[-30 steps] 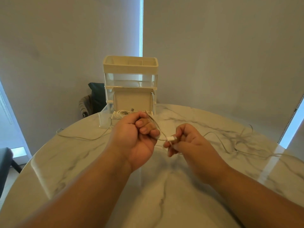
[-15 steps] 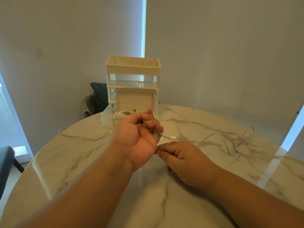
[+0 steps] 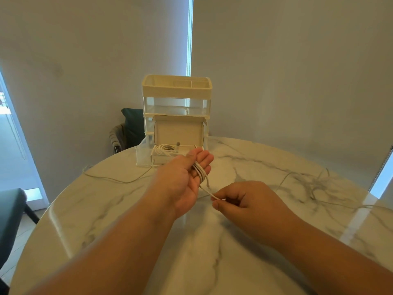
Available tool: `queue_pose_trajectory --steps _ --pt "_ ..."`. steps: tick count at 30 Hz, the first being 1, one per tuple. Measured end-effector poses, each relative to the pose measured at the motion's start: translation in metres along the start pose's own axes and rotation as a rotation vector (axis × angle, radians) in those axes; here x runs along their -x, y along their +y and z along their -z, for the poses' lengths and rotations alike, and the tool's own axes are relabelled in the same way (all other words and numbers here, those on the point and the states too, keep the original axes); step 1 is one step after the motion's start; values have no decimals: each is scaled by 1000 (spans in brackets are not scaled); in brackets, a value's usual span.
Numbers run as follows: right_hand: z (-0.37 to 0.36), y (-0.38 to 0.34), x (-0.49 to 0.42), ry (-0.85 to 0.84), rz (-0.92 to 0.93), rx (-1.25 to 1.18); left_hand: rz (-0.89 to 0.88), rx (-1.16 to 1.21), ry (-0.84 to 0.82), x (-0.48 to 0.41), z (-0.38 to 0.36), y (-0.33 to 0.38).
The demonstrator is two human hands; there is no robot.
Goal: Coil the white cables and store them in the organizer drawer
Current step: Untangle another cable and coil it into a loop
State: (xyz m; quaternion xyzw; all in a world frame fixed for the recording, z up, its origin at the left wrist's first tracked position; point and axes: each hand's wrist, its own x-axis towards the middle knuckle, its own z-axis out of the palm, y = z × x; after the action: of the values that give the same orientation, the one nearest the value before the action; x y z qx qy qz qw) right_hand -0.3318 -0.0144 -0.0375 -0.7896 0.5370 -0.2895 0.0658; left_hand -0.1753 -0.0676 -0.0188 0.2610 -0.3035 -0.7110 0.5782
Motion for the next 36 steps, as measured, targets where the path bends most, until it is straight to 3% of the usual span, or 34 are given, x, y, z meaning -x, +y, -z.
queue_pose_trajectory --steps 6,12,17,21,27,29,36 --pt "4 -5 1 45 -17 45 2 -1 51 -4 3 7" --pt "5 -16 2 46 32 192 -60 -216 50 -5 0 -6" --pt "11 -14 3 185 98 231 -137 -529 -77 1 -3 -19" --pt "11 -9 -1 201 130 225 -79 -718 -205 1 -1 -27" --pt "13 -7 -2 212 159 227 -1 -739 -232 5 -1 -23" --pt "16 -7 -3 208 147 218 3 -760 -157 7 -1 -21" --pt "20 -4 -3 203 108 153 47 -742 -389 14 -7 -19"
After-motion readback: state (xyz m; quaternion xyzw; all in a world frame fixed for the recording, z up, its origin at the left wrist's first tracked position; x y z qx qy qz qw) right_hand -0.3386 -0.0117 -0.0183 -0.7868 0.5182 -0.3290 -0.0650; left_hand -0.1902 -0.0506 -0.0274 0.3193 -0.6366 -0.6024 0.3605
